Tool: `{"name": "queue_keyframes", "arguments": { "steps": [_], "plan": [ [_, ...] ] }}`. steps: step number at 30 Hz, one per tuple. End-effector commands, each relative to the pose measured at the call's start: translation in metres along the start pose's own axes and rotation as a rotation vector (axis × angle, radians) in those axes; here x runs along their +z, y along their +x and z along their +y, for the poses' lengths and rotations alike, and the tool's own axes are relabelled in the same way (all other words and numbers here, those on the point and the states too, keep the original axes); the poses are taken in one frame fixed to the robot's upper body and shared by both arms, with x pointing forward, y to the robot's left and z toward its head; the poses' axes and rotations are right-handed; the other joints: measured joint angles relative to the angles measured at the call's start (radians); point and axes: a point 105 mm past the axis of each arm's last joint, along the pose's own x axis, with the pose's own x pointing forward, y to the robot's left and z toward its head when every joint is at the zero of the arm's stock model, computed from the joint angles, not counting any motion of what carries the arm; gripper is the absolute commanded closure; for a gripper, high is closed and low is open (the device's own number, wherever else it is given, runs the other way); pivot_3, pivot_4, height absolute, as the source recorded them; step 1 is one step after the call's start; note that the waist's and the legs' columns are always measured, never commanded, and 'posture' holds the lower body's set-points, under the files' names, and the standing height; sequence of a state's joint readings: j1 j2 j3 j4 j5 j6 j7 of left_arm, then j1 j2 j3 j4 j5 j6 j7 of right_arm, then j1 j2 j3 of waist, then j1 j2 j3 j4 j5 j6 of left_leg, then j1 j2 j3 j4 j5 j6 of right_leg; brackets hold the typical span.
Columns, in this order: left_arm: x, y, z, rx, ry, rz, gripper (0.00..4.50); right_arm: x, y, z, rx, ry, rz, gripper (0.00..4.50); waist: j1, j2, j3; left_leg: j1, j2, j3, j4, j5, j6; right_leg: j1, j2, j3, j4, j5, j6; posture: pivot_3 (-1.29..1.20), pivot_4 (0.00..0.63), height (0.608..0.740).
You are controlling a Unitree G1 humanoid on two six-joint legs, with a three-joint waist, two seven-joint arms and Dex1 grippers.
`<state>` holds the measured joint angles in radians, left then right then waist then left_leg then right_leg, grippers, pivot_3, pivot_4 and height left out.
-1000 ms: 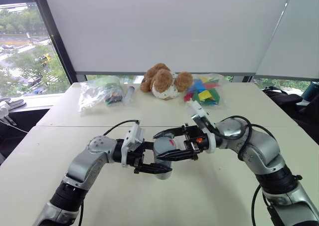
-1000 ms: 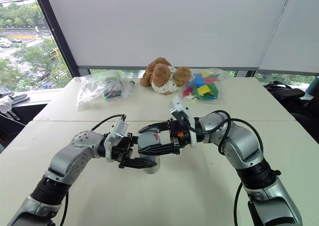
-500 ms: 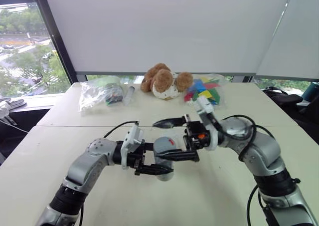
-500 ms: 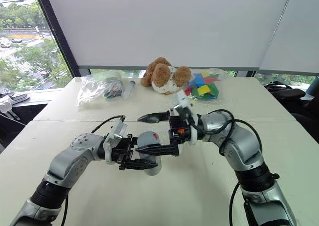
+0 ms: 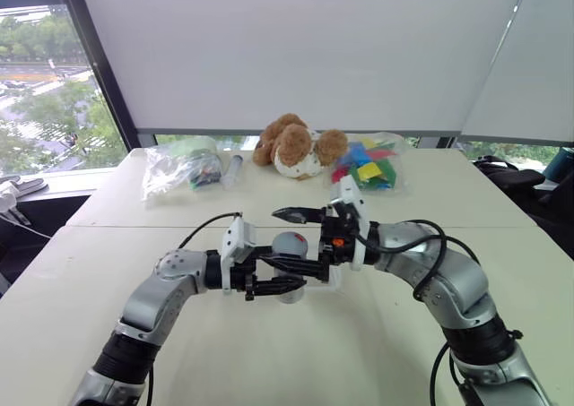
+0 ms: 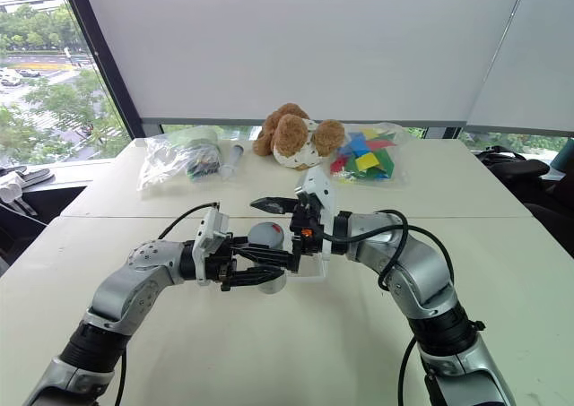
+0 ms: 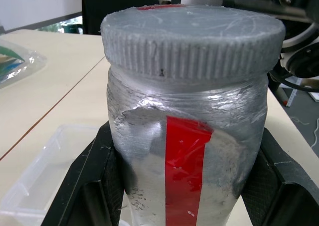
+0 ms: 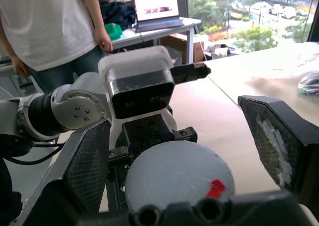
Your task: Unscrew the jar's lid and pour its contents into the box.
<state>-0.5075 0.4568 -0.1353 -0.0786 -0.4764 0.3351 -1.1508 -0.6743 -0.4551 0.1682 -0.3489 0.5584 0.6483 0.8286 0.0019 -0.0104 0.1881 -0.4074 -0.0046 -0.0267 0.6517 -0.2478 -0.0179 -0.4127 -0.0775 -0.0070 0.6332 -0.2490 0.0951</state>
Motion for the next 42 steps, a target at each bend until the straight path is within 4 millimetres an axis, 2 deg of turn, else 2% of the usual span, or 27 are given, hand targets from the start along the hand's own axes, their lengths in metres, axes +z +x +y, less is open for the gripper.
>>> {"name": "queue_keyframes", "arguments": {
  "steps": [1, 10, 25, 33, 42],
  "plan": [
    [0.010, 0.002, 0.001, -0.005, 0.050, -0.021, 2.12, 0.008, 0.001, -0.004, -0.022, -0.036, -0.013, 0.07, 0.002, 0.000, 0.000, 0.000, 0.000, 0.000, 0.000, 0.000, 0.000, 0.000, 0.000, 0.000, 0.000, 0.000, 0.000, 0.00, 0.150, 0.740],
    [0.010, -0.001, -0.002, -0.014, 0.050, -0.022, 2.12, 0.003, -0.008, -0.015, -0.059, -0.012, -0.006, 0.07, 0.001, 0.000, 0.000, 0.000, 0.000, 0.000, 0.000, 0.000, 0.000, 0.000, 0.000, 0.000, 0.000, 0.000, 0.000, 0.00, 0.150, 0.740],
    [0.008, -0.004, -0.004, -0.014, 0.052, -0.024, 2.12, -0.011, -0.031, -0.020, -0.075, 0.037, 0.002, 0.07, 0.000, 0.000, 0.000, 0.000, 0.000, 0.000, 0.000, 0.000, 0.000, 0.000, 0.000, 0.000, 0.000, 0.000, 0.000, 0.00, 0.150, 0.740],
    [0.006, -0.006, -0.002, -0.007, 0.049, -0.020, 2.12, -0.012, -0.051, -0.022, -0.119, 0.098, -0.033, 0.07, 0.002, 0.000, 0.000, 0.000, 0.000, 0.000, 0.000, 0.000, 0.000, 0.000, 0.000, 0.000, 0.000, 0.000, 0.000, 0.00, 0.150, 0.740],
    [0.006, -0.007, 0.000, -0.006, 0.054, -0.014, 2.12, -0.019, -0.070, -0.005, -0.053, 0.109, -0.003, 0.07, 0.004, 0.000, 0.000, 0.000, 0.000, 0.000, 0.000, 0.000, 0.000, 0.000, 0.000, 0.000, 0.000, 0.000, 0.000, 0.00, 0.150, 0.740]
  ]
}}
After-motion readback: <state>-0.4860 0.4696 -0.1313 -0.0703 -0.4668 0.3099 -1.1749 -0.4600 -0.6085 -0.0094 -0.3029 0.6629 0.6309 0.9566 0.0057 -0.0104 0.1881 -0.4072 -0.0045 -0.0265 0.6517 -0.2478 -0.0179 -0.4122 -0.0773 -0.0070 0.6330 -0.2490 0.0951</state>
